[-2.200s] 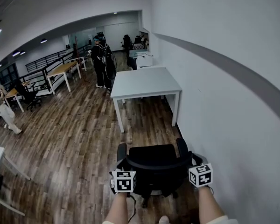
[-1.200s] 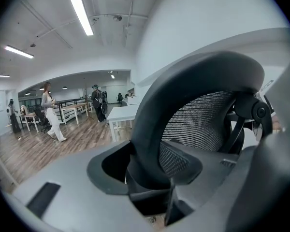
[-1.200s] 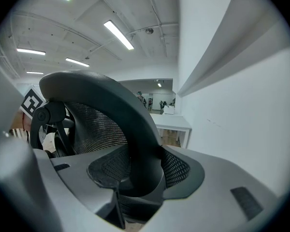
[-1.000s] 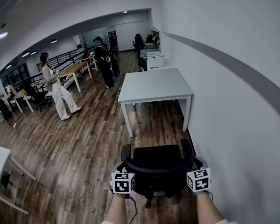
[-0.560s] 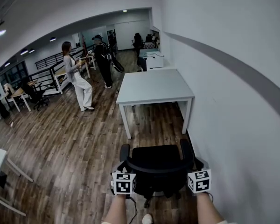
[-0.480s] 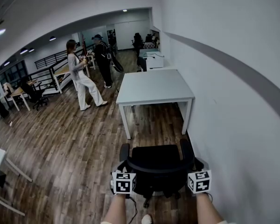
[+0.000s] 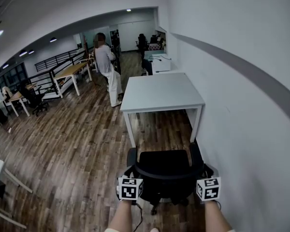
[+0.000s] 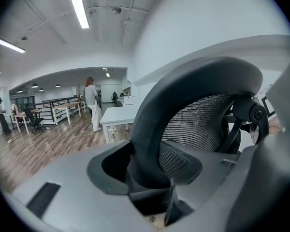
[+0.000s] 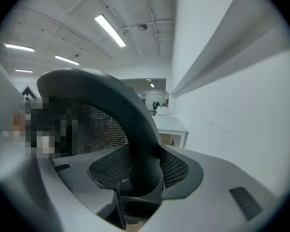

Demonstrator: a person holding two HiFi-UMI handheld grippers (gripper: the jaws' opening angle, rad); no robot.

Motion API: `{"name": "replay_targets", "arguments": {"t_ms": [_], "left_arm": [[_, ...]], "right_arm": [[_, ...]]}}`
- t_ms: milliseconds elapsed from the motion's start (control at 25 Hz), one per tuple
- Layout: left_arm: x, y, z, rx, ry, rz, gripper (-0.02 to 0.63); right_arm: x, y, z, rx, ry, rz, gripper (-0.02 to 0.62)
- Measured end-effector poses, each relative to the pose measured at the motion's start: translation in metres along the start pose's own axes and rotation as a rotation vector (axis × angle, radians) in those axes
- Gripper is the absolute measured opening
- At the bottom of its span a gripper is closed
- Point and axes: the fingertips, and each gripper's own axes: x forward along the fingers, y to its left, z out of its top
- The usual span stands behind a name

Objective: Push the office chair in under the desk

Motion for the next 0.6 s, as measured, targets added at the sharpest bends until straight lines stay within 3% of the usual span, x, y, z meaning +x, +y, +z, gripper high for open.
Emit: {"name": "replay_targets", "arguments": {"t_ms": [600], "left_arm": [[0.068, 0.028, 0.034, 0.021, -0.007, -0.037, 0.184]], "right_arm": [[0.064, -0.013, 0.023, 0.014, -0.003, -0.044, 0.204]]}}
